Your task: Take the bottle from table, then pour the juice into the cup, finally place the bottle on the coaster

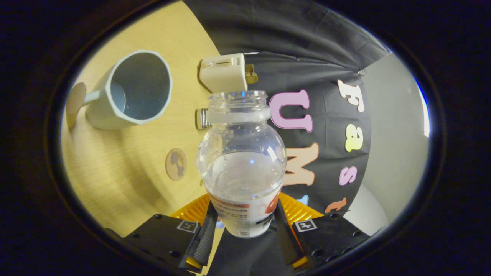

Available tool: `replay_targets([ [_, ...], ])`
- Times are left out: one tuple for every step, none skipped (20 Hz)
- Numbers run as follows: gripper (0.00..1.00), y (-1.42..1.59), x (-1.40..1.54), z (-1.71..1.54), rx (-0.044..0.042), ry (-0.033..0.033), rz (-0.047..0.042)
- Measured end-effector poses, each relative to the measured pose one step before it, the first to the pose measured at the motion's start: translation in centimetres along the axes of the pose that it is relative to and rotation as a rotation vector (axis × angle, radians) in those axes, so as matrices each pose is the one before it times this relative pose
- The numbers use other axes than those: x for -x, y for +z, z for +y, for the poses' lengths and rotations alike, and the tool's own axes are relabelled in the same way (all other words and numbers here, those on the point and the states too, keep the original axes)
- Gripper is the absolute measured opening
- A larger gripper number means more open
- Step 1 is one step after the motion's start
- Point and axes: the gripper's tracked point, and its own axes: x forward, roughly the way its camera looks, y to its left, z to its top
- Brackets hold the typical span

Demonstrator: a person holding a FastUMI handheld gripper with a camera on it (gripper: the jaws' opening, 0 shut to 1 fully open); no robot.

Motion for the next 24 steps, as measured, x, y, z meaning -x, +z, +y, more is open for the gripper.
replay_targets([
  [0.75,0.058,-0.051,-0.032,0.01402,0.00001,-0.00536],
  [0.75,0.027,0.095,-0.045,0.01435,0.00013,-0.00464],
  [0.75,0.062,-0.016,0.034,0.01361,0.0034,-0.00355],
  [0.75,0.104,0.051,0.016,0.01157,0.00222,-0.00208],
  [0.75,-0.039,0.046,0.014,0.01043,0.00369,-0.00232],
  [0.75,0.053,0.043,0.052,0.0113,0.00378,-0.00128],
  [0.75,-0.018,0.025,0.028,0.01511,0.00025,-0.00086],
  [0.75,0.117,-0.001,-0.033,0.01649,-0.00194,-0.003],
  [0.75,0.003,0.01,-0.159,0.01253,-0.00091,-0.00338],
  [0.75,0.105,0.089,0.041,0.00804,0.00138,-0.00352],
  [0.75,0.034,-0.028,0.043,0.00532,0.0014,-0.00355],
  [0.75,0.015,0.017,-0.02,0.00622,-0.00003,-0.00153],
  [0.75,-0.014,-0.065,-0.118,0.00678,0.00006,-0.00186],
  [0.75,0.015,0.057,-0.04,0.00659,0.00024,-0.00138],
  [0.75,0.008,0.036,-0.045,0.00551,-0.00024,-0.0006],
  [0.75,-0.056,0.086,-0.061,0.00494,0.00055,-0.00089],
  [0.75,-0.046,0.031,-0.005,0.00488,-0.00031,-0.00118],
  [0.75,-0.047,0.073,-0.089,0.00427,-0.00174,-0.00167],
  [0.75,-0.042,0.078,-0.095,0.00426,-0.0005,-0.00094],
  [0.75,-0.007,0.124,-0.066,0.00486,-0.00158,-0.00052],
  [0.75,-0.02,-0.011,-0.176,0.00432,-0.00157,0.00018],
  [0.75,0.005,-0.032,-0.154,0.00237,-0.00173,0.00049],
  [0.75,-0.043,-0.046,-0.163,0.00146,-0.00244,0.00022],
  [0.75,0.051,0.025,-0.231,0.00252,-0.00301,-0.0016],
])
